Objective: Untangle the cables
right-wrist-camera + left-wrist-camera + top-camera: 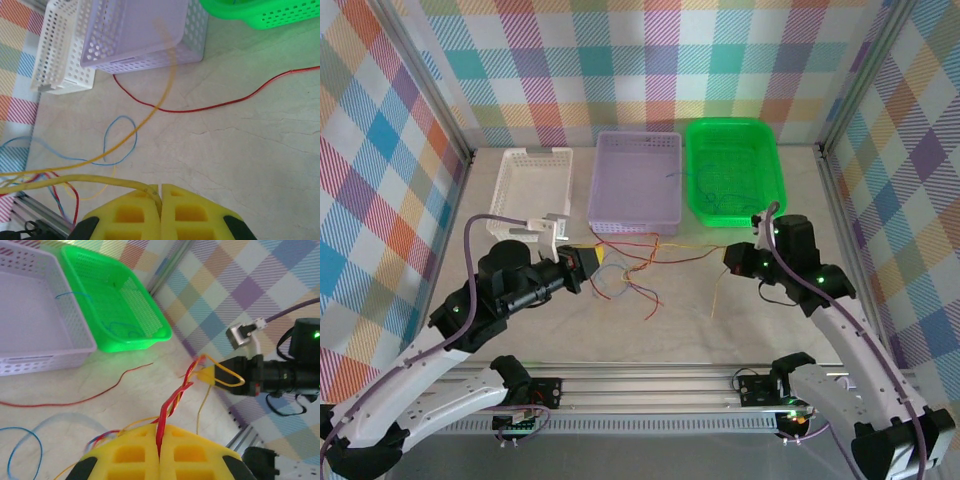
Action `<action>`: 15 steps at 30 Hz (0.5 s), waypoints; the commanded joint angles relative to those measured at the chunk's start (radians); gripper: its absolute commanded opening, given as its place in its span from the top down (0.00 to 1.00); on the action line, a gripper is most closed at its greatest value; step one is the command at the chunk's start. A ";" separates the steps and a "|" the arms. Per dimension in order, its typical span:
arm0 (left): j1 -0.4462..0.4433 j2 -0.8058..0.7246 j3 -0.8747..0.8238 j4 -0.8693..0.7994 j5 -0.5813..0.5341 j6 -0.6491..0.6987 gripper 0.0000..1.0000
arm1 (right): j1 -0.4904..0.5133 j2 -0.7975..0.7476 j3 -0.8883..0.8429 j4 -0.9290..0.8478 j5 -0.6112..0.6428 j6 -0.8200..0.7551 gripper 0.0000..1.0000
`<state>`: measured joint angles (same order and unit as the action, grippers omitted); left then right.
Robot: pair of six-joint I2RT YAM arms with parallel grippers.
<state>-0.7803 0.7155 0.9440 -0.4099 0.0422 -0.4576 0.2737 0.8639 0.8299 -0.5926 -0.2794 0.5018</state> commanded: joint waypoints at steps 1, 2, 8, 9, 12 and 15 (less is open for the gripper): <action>0.045 -0.074 0.121 -0.104 -0.125 0.104 1.00 | -0.105 0.001 -0.049 -0.047 0.103 0.048 1.00; 0.047 -0.077 0.137 -0.125 -0.135 0.120 1.00 | -0.121 0.004 -0.055 -0.047 0.102 0.050 1.00; 0.055 -0.087 0.231 -0.219 -0.240 0.225 1.00 | -0.251 0.015 -0.102 -0.046 0.082 0.082 1.00; 0.055 -0.083 0.240 -0.228 -0.258 0.237 1.00 | -0.269 0.013 -0.107 -0.041 0.070 0.081 1.00; 0.056 -0.077 0.255 -0.236 -0.284 0.262 1.00 | -0.293 0.015 -0.110 -0.050 0.068 0.079 1.00; 0.057 -0.065 0.281 -0.253 -0.312 0.291 1.00 | -0.325 0.007 -0.112 -0.072 0.104 0.085 1.00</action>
<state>-0.7406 0.6487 1.1809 -0.6533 -0.1707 -0.2279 -0.0124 0.8753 0.7307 -0.6228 -0.2615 0.5655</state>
